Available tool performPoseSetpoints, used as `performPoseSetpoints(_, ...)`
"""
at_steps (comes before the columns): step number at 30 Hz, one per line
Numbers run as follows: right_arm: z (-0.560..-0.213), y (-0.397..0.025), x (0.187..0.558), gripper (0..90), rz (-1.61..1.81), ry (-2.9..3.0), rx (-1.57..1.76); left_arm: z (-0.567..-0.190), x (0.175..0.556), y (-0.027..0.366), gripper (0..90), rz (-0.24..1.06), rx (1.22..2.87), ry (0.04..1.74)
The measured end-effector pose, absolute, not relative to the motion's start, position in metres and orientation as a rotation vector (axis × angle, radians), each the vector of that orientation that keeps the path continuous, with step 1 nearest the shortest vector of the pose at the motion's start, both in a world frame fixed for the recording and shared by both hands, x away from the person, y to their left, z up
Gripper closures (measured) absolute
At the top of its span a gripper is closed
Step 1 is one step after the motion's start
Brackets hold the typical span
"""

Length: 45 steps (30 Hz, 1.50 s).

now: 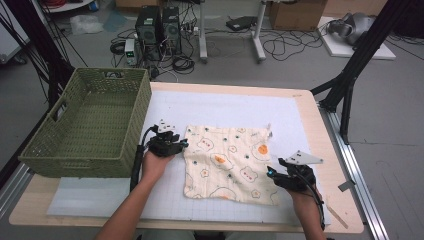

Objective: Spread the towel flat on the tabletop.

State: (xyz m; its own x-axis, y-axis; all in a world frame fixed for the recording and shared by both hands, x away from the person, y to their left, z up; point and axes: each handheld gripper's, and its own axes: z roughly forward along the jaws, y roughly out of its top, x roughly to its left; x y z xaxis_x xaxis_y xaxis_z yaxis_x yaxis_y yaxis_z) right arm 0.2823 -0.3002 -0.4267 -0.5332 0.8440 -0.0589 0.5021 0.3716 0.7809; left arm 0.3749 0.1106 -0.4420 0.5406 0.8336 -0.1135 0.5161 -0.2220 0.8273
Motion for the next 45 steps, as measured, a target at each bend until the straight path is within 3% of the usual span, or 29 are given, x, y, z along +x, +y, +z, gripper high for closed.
performPoseSetpoints(6, -0.435, -0.289, 0.329, 48.2, 0.991, 2.205, 1.187, -0.44, 0.37, 0.117, 49.6, 0.462, 1.877, 1.102)
performPoseSetpoints(11, -0.446, -0.28, 0.363, 58.1, 0.971, 2.23, 1.241, -0.439, 0.368, 0.123, 50.2, 0.452, 1.873, 1.104)
performPoseSetpoints(13, -0.447, -0.28, 0.369, 67.4, 0.985, 2.224, 1.253, -0.439, 0.367, 0.124, 50.3, 0.442, 1.865, 1.088)
performPoseSetpoints(15, -0.447, -0.284, 0.372, 86.7, 1.0, 2.233, 1.26, -0.44, 0.367, 0.125, 49.8, 0.426, 1.859, 1.071)
performPoseSetpoints(16, -0.446, -0.285, 0.372, 88.0, 0.981, 2.228, 1.263, -0.441, 0.368, 0.124, 49.3, 0.415, 1.853, 1.072)
performPoseSetpoints(20, -0.445, -0.29, 0.372, 88.0, 0.876, 2.146, 1.299, -0.443, 0.369, 0.119, 46.4, 0.4, 1.836, 1.079)
performPoseSetpoints(26, -0.441, -0.296, 0.363, 66.6, 0.936, 2.09, 1.305, -0.449, 0.373, 0.104, 43.5, 0.345, 1.842, 1.102)
performPoseSetpoints(29, -0.438, -0.299, 0.358, 60.7, 0.969, 2.074, 1.301, -0.451, 0.376, 0.091, 43.2, 0.323, 1.895, 1.104)
performPoseSetpoints(31, -0.437, -0.301, 0.355, 58.6, 0.974, 2.072, 1.296, -0.45, 0.377, 0.083, 44.3, 0.382, 1.958, 1.098)
performPoseSetpoints(32, -0.436, -0.302, 0.354, 57.8, 0.983, 2.074, 1.297, -0.45, 0.378, 0.08, 46.4, 0.404, 1.971, 1.089)
performPoseSetpoints(34, -0.436, -0.304, 0.353, 56.6, 0.992, 2.073, 1.312, -0.451, 0.376, 0.076, 60.1, 0.486, 2.001, 1.06)
performPoseSetpoints(36, -0.437, -0.303, 0.353, 55.9, 1.001, 2.079, 1.308, -0.451, 0.378, 0.078, 86.6, 0.471, 2.002, 1.047)
performPoseSetpoints(42, -0.436, -0.294, 0.351, 56.3, 1.014, 2.106, 1.294, -0.451, 0.392, 0.1, 87.8, 0.582, 1.958, 1.165)
performPoseSetpoints(45, -0.438, -0.288, 0.352, 56.0, 1.018, 2.118, 1.29, -0.451, 0.397, 0.114, 87.8, 0.575, 1.898, 1.216)
